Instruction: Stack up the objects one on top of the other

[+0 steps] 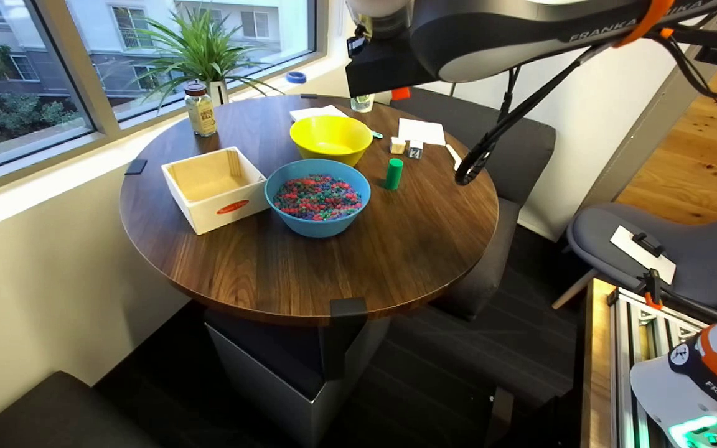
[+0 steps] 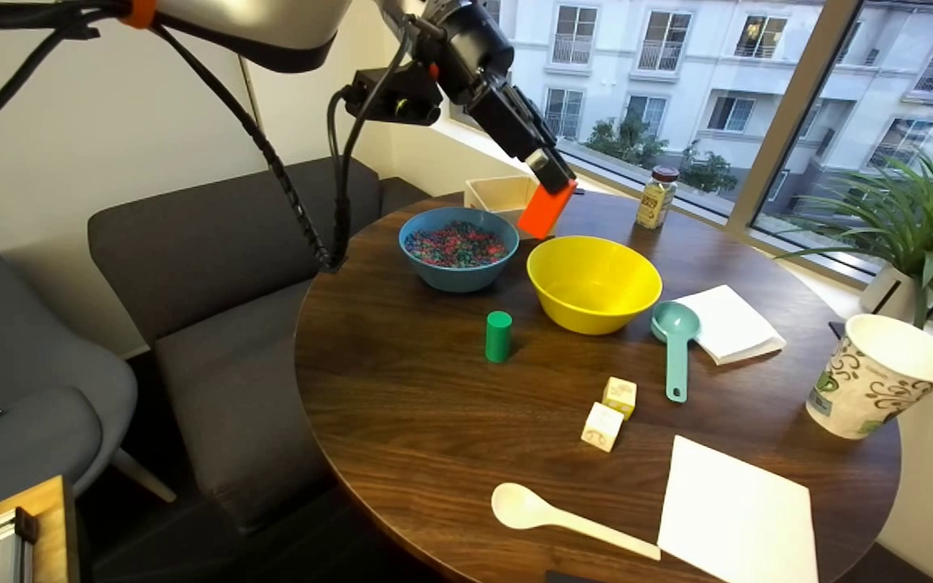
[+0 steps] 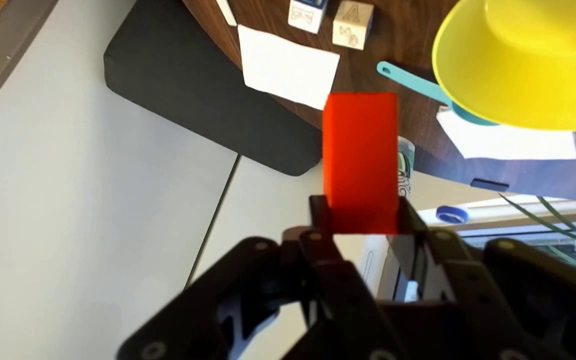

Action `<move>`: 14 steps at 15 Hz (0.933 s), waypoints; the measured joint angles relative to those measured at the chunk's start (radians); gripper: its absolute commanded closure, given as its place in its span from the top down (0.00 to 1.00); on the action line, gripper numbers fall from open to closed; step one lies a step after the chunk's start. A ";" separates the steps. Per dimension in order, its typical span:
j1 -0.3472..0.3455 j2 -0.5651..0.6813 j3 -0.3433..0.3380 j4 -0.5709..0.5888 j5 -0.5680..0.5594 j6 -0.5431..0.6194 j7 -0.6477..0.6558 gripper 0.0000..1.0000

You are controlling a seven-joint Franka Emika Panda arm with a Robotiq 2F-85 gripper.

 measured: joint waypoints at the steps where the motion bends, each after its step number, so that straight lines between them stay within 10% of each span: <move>1: 0.000 0.001 0.001 -0.002 -0.012 0.002 0.014 0.33; 3: 0.000 0.000 0.001 -0.004 -0.018 0.003 0.024 0.33; 4: 0.000 0.001 0.001 -0.004 -0.019 0.003 0.026 0.08; 14: 0.008 0.033 0.052 -0.063 -0.019 0.002 0.087 0.08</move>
